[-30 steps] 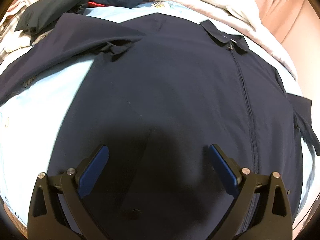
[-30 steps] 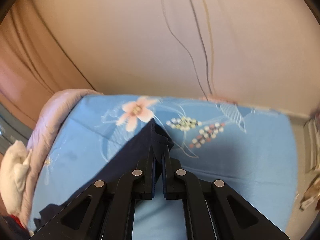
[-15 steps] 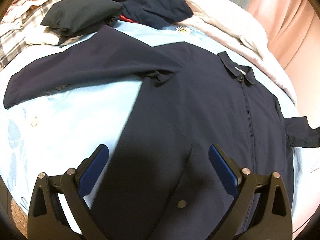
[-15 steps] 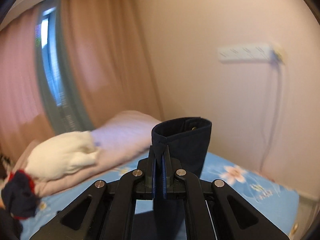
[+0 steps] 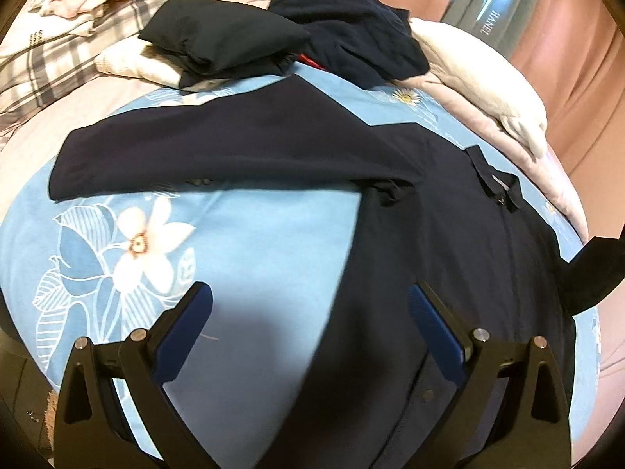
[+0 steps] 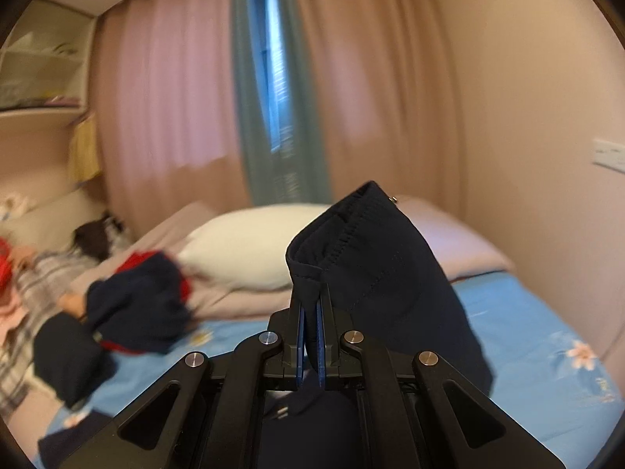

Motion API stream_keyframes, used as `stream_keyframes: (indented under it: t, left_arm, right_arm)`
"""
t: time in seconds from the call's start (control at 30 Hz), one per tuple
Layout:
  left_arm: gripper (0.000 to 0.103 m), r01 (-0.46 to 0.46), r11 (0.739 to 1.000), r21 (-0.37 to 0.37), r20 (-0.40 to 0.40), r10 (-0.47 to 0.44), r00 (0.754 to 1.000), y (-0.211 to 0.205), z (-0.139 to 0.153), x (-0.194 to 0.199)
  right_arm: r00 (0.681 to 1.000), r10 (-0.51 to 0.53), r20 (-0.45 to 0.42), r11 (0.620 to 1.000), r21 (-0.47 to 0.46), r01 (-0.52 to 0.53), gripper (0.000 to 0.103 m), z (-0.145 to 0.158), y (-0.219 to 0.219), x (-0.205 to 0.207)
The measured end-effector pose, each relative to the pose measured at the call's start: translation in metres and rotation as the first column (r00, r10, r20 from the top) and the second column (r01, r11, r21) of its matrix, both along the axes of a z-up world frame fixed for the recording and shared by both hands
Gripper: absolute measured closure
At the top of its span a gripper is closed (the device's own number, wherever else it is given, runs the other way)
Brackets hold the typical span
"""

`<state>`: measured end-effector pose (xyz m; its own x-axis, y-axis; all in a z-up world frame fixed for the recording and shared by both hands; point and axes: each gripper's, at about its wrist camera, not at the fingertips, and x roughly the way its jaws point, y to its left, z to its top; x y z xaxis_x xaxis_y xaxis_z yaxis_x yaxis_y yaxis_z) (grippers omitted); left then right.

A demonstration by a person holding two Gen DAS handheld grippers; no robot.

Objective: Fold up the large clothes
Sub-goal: 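Grasp the navy jacket's sleeve cuff with the right gripper and lift it, then fold the held sleeve across the jacket body toward the other sleeve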

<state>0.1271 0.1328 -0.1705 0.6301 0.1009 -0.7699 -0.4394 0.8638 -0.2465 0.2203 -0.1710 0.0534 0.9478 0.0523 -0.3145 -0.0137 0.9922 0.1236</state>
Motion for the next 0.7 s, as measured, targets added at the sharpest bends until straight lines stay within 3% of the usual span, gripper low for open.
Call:
stream_keyframes:
  t: [0.17,0.33,0.7]
  left_arm:
    - [0.003,-0.019,1.0,-0.006,-0.002,0.019,1.0,0.013,-0.002,-0.006]
    - [0.003,-0.038,0.999,-0.006,0.005,0.038,0.999,0.021,-0.002,-0.012]
    - [0.003,-0.044,0.999,-0.013,0.0,0.044,0.999,0.027,-0.004,-0.014]
  right_arm:
    - [0.992,0.116,-0.058,0.993,-0.022,-0.117,0.1,-0.025,0.044,0.012]
    - [0.964,0.219,-0.152,0.975,-0.01,-0.223,0.1,-0.053,0.088,0.019]
    - [0.893,0.312,-0.325,0.944,-0.005,-0.331,0.1,-0.104,0.127,0.017]
